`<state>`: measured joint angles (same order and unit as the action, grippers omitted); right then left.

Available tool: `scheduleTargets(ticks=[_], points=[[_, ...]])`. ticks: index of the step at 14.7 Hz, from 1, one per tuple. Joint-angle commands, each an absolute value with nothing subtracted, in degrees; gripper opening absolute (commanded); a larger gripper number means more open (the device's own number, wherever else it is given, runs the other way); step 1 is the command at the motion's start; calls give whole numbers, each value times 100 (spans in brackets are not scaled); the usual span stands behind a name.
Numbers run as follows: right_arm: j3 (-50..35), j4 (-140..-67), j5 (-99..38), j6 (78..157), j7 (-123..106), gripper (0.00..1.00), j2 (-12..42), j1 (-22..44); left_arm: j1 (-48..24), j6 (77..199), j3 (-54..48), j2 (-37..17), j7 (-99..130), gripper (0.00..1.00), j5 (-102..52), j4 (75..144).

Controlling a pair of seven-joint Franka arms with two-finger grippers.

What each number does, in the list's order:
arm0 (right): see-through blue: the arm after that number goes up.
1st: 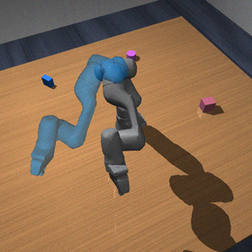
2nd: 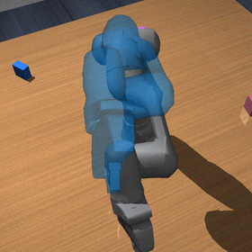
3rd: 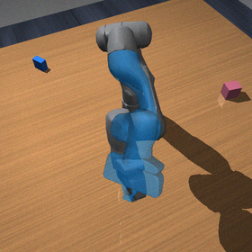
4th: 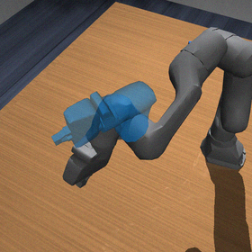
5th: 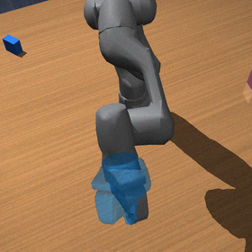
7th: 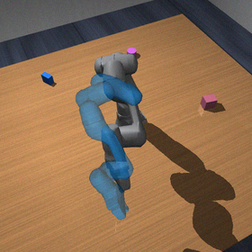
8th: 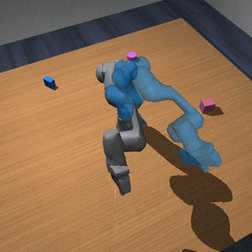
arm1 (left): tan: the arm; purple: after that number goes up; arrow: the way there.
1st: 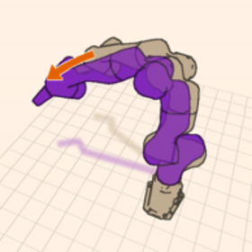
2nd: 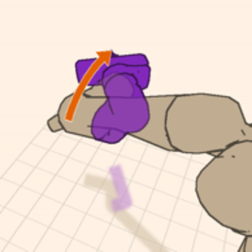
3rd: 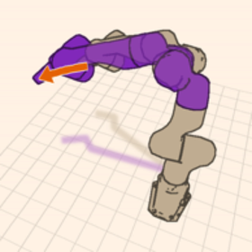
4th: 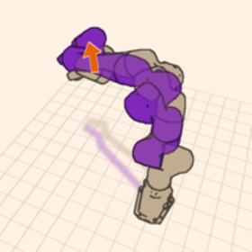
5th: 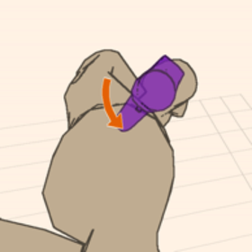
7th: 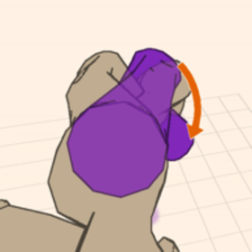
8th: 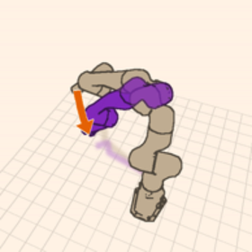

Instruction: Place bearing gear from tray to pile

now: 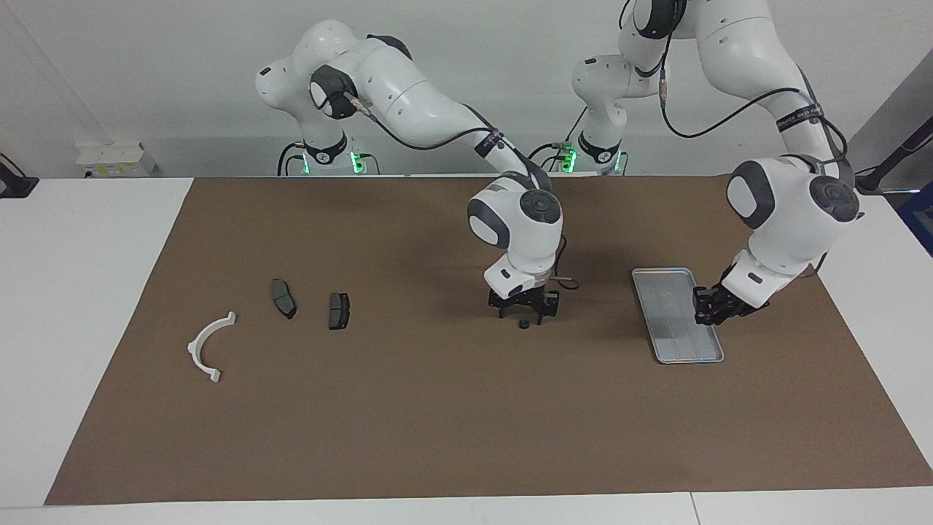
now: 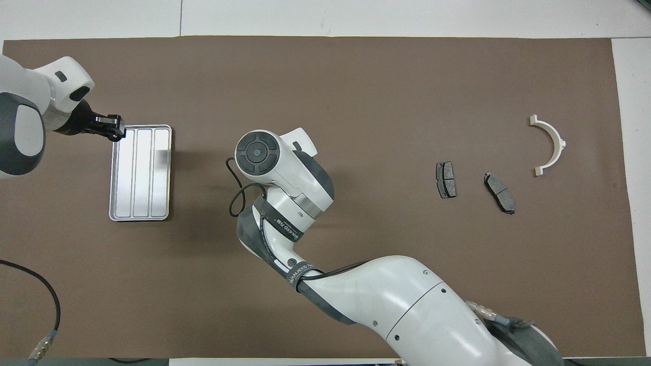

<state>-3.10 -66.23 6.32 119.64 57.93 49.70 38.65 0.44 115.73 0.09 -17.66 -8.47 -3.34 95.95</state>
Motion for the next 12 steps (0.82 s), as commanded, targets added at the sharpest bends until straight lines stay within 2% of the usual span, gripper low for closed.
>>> scheduleTargets(ticks=[1,4,6,8,10,12], points=[[-360,-6794,729,12111,5854,90,4904,3771,-167,11303,35,-1337,-379,7,-378,9651],[-360,-6785,668,12076,5862,82,4904,3788,-359,11381,9,-1292,16,6,-326,9729],[-360,-6785,650,12067,5880,55,4913,3788,-352,11434,9,-1274,26,6,-194,9747],[-360,-6768,659,12033,5889,40,4922,3788,-290,11723,26,-1179,-9,6,-185,10044],[-360,-6759,659,12050,5889,22,4922,3779,-281,12075,44,-1064,-26,6,-185,10387],[-360,-6768,650,12085,5889,4,4922,3779,-281,12111,44,-1055,-26,6,-185,10433]])
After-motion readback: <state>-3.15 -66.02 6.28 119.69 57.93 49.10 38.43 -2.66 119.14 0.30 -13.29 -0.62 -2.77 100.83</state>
